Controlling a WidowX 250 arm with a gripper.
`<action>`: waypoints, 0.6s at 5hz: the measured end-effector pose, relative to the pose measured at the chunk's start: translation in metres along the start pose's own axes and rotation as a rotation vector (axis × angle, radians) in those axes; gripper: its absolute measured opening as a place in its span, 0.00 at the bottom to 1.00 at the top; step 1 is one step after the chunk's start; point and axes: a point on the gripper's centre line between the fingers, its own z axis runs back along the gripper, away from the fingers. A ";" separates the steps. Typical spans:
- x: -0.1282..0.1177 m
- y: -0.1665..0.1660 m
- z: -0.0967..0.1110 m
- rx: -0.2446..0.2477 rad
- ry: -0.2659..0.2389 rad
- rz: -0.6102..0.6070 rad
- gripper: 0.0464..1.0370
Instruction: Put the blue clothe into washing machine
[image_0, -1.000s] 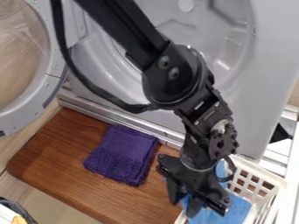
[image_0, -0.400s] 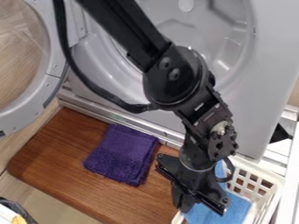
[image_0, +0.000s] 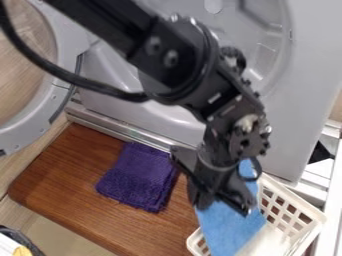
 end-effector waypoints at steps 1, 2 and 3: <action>0.013 0.017 0.024 0.032 -0.075 0.033 0.01; 0.026 0.037 0.046 0.054 -0.137 0.059 0.01; 0.044 0.056 0.058 0.072 -0.174 0.078 0.01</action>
